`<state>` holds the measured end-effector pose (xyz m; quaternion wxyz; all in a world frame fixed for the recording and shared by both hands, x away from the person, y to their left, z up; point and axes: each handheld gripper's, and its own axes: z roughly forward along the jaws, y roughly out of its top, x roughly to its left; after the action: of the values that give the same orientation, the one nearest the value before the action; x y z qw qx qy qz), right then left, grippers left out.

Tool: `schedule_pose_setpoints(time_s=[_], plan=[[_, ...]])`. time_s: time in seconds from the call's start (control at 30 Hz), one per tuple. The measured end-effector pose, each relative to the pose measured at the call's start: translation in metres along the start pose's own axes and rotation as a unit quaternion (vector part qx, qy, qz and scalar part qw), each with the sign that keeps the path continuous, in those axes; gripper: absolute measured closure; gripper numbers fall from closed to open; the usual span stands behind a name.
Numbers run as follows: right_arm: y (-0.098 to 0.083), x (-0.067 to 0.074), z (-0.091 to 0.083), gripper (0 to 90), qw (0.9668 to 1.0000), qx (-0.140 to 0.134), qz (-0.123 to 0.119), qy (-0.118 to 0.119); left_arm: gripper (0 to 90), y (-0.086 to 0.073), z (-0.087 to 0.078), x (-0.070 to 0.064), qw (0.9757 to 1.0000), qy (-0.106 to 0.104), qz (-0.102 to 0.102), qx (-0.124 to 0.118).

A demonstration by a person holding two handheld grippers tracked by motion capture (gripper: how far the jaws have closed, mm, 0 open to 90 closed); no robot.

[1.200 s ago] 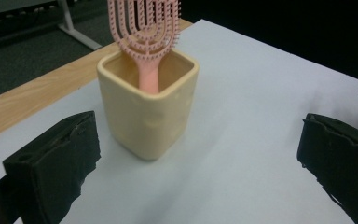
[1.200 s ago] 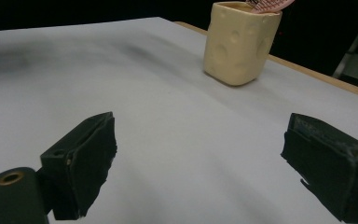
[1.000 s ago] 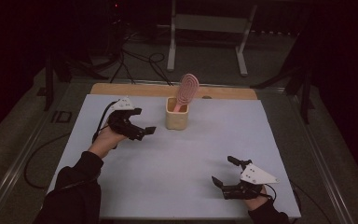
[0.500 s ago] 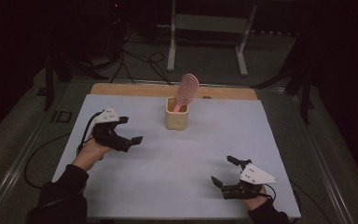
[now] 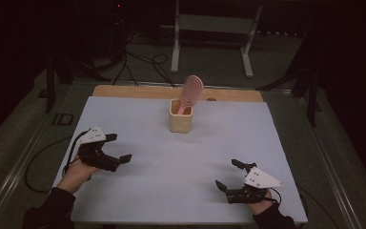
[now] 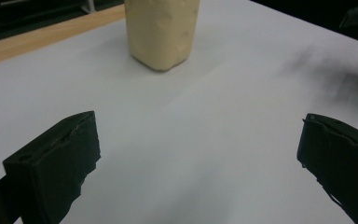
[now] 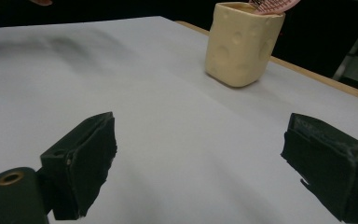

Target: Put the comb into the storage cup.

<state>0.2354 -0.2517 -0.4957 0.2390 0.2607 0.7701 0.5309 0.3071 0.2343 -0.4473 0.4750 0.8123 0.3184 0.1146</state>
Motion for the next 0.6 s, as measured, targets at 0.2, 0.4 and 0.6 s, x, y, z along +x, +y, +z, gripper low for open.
schedule_pose_setpoints(time_s=[0.2,0.4,0.6], plan=[[0.000,0.000,0.000,9.3,1.0000,0.000,-0.001,0.000,0.0,-0.019,-0.009,-0.005,0.9999,0.008,-0.007,0.004],[0.000,0.000,0.001,9.3,1.0000,0.001,-0.002,0.001,0.0,-0.039,-0.018,-0.010,0.9998,0.017,-0.011,0.001],[0.000,0.000,0.002,9.2,1.0000,0.002,-0.001,0.002,0.0,-0.057,-0.024,-0.016,0.9994,0.031,-0.012,0.007]])
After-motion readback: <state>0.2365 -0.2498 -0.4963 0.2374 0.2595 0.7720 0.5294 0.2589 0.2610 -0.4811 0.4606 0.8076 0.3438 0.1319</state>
